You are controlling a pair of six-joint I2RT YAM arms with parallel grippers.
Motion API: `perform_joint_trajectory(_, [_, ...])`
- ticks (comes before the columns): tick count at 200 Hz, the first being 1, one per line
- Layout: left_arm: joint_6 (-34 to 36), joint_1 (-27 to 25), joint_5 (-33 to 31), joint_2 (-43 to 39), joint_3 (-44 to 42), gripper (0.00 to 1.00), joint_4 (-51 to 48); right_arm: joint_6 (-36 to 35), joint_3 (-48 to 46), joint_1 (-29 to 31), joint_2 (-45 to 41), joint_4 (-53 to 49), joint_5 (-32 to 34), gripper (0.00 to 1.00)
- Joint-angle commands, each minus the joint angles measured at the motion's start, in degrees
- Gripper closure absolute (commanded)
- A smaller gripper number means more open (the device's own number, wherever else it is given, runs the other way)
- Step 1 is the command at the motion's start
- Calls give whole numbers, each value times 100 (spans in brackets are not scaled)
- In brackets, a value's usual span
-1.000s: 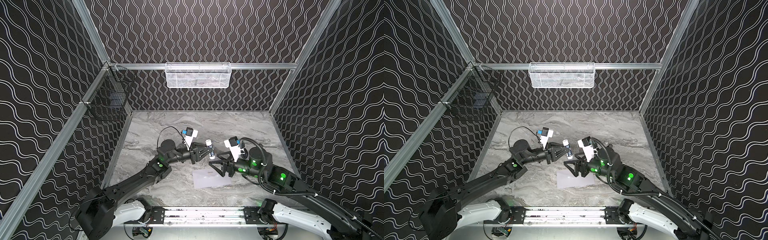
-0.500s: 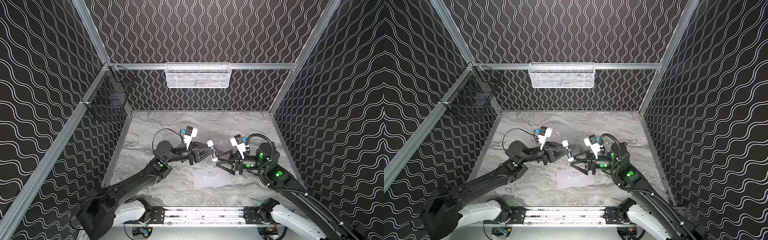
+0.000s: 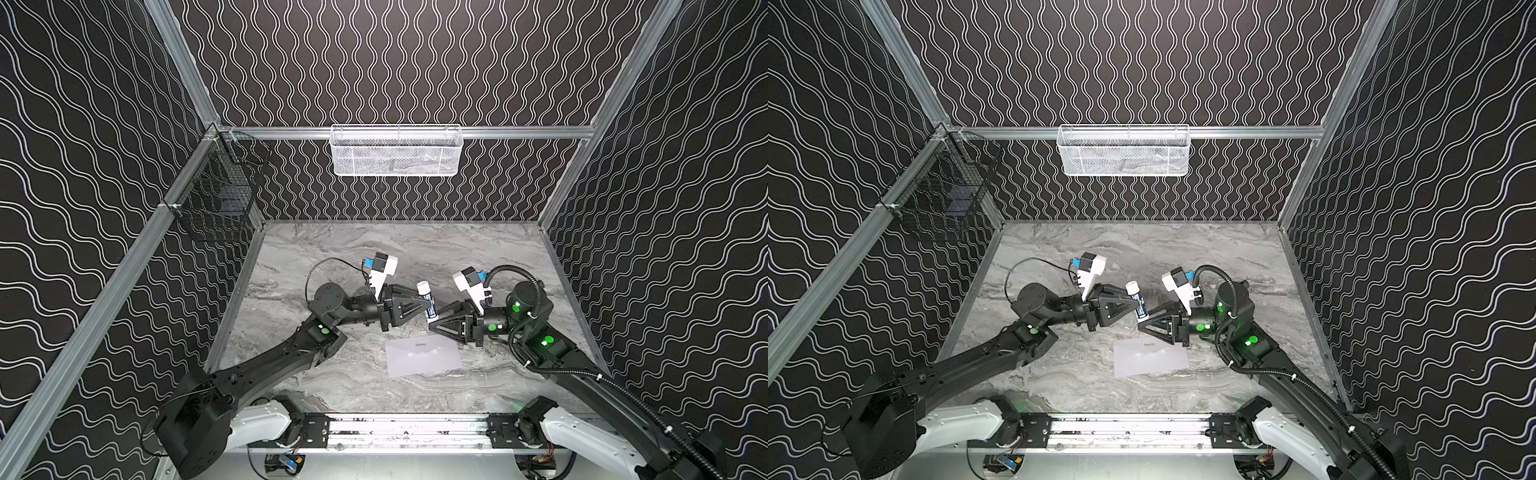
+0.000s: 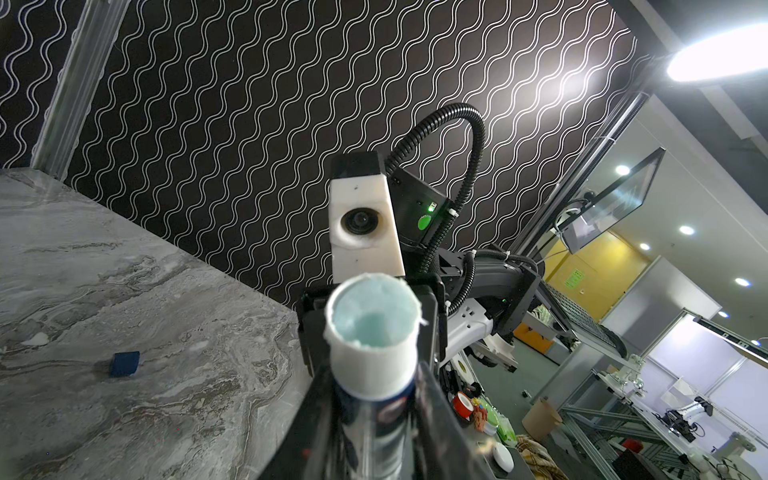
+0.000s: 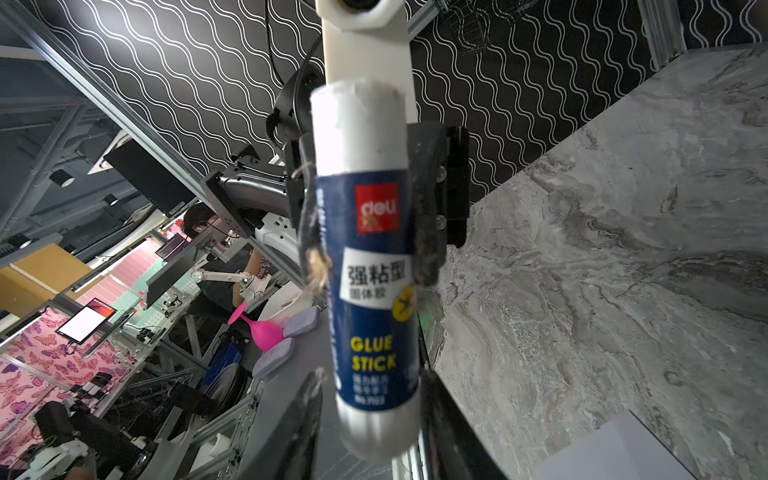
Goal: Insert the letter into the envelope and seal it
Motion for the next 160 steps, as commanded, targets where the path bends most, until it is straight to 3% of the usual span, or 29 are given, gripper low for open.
perform_joint_trajectory(1, [77, -21, -67, -12, 15, 100, 75, 86, 39, 32, 42, 358, -89, 64])
perform_joint_trajectory(37, [236, -28, -152, -101, 2, 100, -125, 20, 133, 137, 57, 159, 56, 74])
perform_joint_trajectory(65, [505, -53, -313, -234, -13, 100, -412, -124, 286, 194, -128, -653, 799, 80])
perform_joint_trajectory(87, [691, -89, -459, -317, -20, 100, -600, -157, 580, 344, -178, -1563, 1838, 92])
perform_joint_trajectory(109, [845, -140, -598, -317, -24, 100, -677, -212, 1035, 665, -65, -2446, 2841, 95])
perform_joint_trajectory(143, [1184, -215, -878, -432, -13, 100, -999, -667, 1843, 1842, 128, -3668, 5291, 95])
perform_joint_trajectory(160, [1228, -227, -993, -496, -58, 100, -1040, -738, 2180, 2200, 286, -4038, 5959, 96])
